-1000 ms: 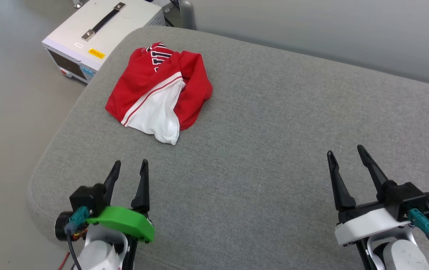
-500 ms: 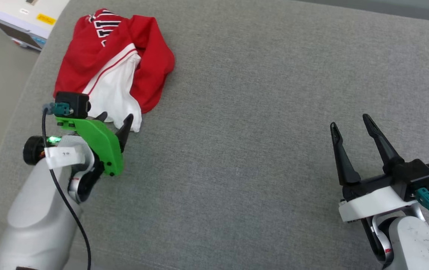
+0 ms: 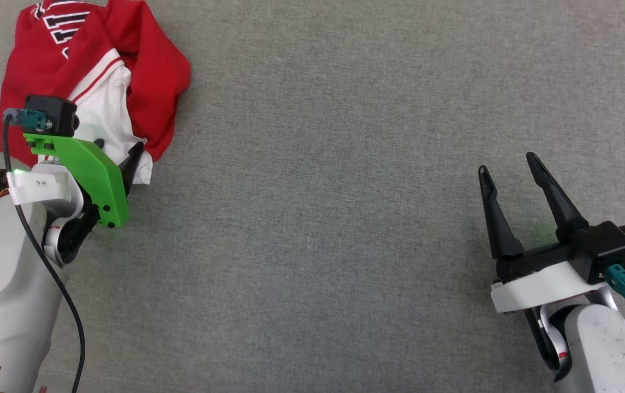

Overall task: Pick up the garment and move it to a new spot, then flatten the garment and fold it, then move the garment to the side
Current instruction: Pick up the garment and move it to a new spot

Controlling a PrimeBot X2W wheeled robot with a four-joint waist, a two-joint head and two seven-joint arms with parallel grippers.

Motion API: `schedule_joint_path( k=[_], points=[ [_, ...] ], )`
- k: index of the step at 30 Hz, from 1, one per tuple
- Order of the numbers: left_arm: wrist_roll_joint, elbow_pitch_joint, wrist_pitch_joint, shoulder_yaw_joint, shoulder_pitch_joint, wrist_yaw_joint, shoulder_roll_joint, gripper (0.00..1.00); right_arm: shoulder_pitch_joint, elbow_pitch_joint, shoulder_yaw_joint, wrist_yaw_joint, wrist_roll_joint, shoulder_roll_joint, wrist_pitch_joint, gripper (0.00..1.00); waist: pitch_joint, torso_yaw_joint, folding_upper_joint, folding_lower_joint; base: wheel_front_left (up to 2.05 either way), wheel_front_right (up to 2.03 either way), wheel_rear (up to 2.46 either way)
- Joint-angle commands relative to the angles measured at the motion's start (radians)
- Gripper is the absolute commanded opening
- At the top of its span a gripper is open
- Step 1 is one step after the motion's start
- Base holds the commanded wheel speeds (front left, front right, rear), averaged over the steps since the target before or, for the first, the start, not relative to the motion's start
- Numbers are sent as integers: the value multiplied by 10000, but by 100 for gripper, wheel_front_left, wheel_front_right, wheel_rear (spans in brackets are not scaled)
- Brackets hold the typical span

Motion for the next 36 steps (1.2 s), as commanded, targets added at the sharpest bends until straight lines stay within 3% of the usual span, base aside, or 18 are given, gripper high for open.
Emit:
schedule_joint_path(
  k=[1,2,3,6,15,19,25,30,36],
  points=[
    [-154,133,18,-67,-179,-28,49,100,-189,-40,20,-7,-110,-33,-93,100,167,-129,0,0,0,0,0],
    [-197,202,83,-131,-171,-28,34,100,-197,-35,21,-7,-114,-40,-93,100,179,-135,0,0,0,0,0],
    [-300,266,194,-234,-139,-28,0,0,-205,-25,24,-7,-117,-44,-93,100,178,-143,0,0,0,0,0],
    [-637,300,313,-479,15,-28,-21,0,-187,51,11,-7,-105,-54,-93,100,40,-152,0,0,0,0,0],
    [-845,-117,-1543,-314,571,-28,-12,0,108,283,-178,-7,-47,55,-93,100,-1090,-36,0,0,0,0,0],
    [-930,-1065,-2044,-217,806,-14,-69,0,478,383,-375,-7,3,182,-93,100,-1936,71,0,0,0,0,0],
    [-890,-2527,-1833,-429,981,174,-191,0,790,385,-513,-7,58,334,-93,100,-2688,-5,0,0,0,0,0],
    [-903,-3525,-1319,-924,1076,368,-653,0,944,342,-632,-7,84,434,-93,100,-3074,-286,0,0,0,0,0],
    [-706,-3777,-1077,-1791,828,487,-1694,0,1023,322,-744,-7,95,509,-93,100,-3221,-851,0,0,0,0,0]
  ],
)
